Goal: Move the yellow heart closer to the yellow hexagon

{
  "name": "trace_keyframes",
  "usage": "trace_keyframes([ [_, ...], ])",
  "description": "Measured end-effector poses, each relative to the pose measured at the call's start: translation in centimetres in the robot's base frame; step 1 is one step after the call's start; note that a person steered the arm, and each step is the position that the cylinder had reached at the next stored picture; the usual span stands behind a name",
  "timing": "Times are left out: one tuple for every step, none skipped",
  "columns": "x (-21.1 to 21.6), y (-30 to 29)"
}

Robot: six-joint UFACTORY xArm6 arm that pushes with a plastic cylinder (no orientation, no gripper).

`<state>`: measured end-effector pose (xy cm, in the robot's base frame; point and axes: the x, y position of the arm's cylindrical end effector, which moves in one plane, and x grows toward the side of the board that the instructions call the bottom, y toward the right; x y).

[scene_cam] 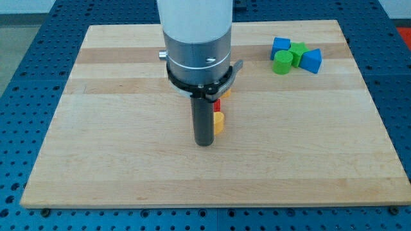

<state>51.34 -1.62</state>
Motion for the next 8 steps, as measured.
trace_keyframes([
  [-1.4,0.7],
  [-1.5,2.5],
  [-1.5,4.3],
  [-1.9,4.6],
  [-2.8,4.6],
  [-4.0,4.6],
  [-5.0,4.6],
  [-5.3,4.6],
])
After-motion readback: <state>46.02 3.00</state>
